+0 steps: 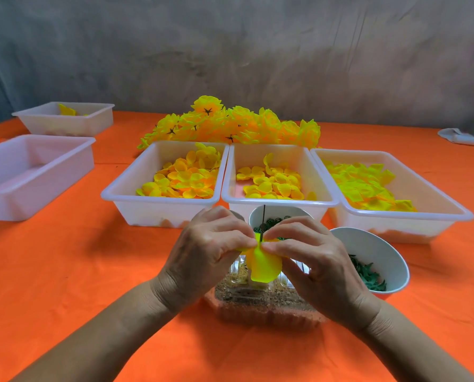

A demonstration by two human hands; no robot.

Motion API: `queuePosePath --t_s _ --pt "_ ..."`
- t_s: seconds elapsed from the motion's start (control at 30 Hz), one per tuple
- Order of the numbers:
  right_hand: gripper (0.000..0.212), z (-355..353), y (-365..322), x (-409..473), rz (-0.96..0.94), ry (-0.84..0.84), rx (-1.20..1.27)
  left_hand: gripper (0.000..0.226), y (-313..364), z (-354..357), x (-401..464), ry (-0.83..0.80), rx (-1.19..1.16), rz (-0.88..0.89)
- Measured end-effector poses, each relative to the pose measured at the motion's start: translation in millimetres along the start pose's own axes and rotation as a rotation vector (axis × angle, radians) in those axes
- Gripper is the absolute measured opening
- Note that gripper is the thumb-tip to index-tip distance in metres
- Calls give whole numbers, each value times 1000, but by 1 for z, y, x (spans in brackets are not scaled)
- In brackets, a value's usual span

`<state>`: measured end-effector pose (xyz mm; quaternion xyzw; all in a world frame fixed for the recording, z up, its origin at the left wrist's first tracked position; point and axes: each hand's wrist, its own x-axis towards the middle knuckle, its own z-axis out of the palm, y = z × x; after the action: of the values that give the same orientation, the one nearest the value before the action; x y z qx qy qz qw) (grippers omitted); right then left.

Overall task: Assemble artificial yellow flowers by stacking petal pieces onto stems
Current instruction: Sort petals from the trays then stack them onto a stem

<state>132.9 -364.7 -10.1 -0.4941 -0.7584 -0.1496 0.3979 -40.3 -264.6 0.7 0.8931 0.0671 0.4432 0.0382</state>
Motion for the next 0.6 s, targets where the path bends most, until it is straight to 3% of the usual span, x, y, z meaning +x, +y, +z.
queuePosePath --t_s 0.1,0.2,0.3,0.4,0.6 --pt "14 3 -1 -3 10 -6 -14 17 1 1 0 18 17 28" --pt "16 2 -2 -7 36 -16 -9 6 1 -3 1 -25 -8 14" --pt "21 -2 -4 -10 88 -24 19 14 3 -13 -2 -108 -191 -168" --pt "23 -6 -6 -9 107 -37 19 23 8 -14 3 -8 -465 -448" --pt "23 -15 -5 -7 119 -69 97 12 9 14 9 37 -545 -542"
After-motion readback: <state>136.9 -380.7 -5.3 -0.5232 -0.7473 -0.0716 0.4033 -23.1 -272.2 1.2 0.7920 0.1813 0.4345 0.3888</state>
